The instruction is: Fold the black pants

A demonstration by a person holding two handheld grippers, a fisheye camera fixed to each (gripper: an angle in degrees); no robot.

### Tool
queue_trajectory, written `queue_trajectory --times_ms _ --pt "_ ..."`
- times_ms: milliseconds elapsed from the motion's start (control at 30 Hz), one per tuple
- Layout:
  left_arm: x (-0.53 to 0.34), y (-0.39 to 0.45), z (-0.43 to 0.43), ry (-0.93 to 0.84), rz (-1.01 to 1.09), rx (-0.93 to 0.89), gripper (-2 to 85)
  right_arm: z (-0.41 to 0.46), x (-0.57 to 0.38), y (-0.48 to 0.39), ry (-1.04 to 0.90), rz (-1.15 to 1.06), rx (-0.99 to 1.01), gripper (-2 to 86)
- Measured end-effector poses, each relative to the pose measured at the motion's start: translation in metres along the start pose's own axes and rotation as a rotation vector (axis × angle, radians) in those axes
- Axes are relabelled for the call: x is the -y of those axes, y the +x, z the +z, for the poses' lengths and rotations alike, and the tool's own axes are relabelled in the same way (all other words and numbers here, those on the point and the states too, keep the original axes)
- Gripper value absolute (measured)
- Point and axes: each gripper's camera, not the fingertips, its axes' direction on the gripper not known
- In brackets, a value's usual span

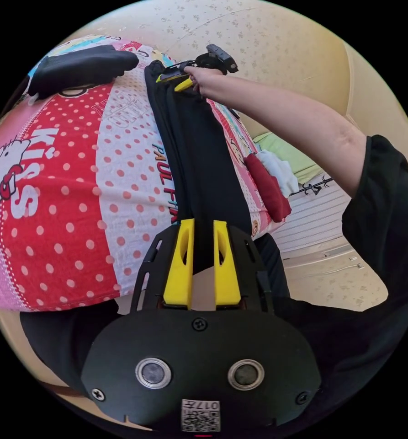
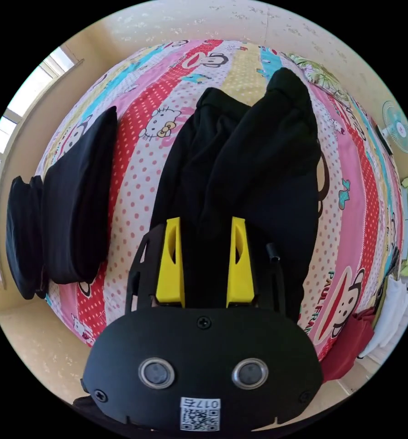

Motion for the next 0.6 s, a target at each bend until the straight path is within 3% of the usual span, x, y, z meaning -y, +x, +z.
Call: queue_trajectory --times_ms 67,233,400,467,600 --pt "0.002 0.002 -0.003 -0.003 0.004 0.006 3.6 -0.017 -0.004 -0.007 0.098 0.033 -0.020 5.3" --pt "-0.002 -0.001 -0.022 0.012 -0.008 -0.054 1.4 -0.039 -0.014 -0.041 0.232 -0.151 0.015 2.6" --pt "0.002 -0.015 -0.025 -0.002 -0.048 -0.100 2.0 -0.019 -0.014 -0.033 0.141 -0.213 0.087 4.0" --pt "0.005 -0.017 -0.028 0.010 -0.054 -0.093 3.3 -0.016 -0.017 -0.012 0.088 -0.251 0.211 7.1" --pt "-0.002 -0.007 -0.066 0.271 0.018 -0.094 9.4 -0.040 -0.045 0.032 0.092 -0.235 0.437 10.1"
